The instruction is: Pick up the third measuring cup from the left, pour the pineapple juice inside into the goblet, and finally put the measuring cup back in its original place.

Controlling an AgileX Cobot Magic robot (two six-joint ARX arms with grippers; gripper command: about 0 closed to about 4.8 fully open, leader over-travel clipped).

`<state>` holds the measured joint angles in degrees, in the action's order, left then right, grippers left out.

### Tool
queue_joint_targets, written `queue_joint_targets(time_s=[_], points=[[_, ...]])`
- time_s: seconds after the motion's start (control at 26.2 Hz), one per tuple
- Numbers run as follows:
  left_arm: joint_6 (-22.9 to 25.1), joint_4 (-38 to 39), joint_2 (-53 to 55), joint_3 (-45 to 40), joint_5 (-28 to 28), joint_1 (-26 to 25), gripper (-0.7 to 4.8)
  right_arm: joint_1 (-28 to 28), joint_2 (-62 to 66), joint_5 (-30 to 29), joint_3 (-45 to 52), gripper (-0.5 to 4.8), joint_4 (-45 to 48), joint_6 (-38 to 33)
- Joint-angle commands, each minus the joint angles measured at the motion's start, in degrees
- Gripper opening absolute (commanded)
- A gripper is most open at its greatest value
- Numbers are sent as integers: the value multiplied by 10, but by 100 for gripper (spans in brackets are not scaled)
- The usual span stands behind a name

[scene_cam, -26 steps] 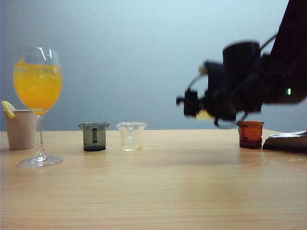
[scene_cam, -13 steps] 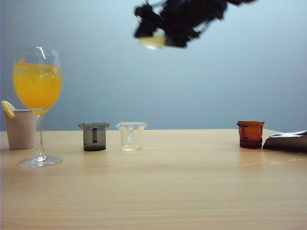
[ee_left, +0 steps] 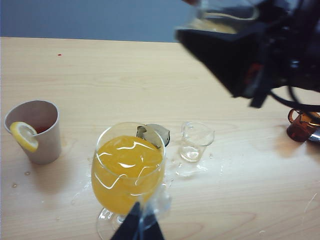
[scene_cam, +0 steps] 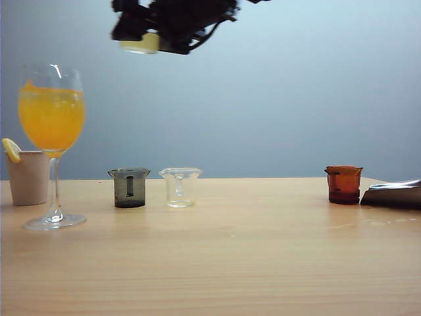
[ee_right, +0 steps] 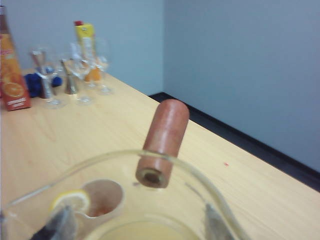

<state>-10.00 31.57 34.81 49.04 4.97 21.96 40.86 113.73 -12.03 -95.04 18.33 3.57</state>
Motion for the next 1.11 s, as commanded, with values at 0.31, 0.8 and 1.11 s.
queue_joint_targets(time_s=[0.31, 0.8, 1.11], points=[[-1, -3, -1, 3, -3, 0, -5, 32, 36, -23, -27, -1, 16, 89], [-1, -4, -1, 3, -3, 0, -5, 47, 45, -23, -27, -1, 29, 175], [-1, -4, -1, 3, -3, 0, -5, 54, 45, -23, -27, -1, 30, 244]])
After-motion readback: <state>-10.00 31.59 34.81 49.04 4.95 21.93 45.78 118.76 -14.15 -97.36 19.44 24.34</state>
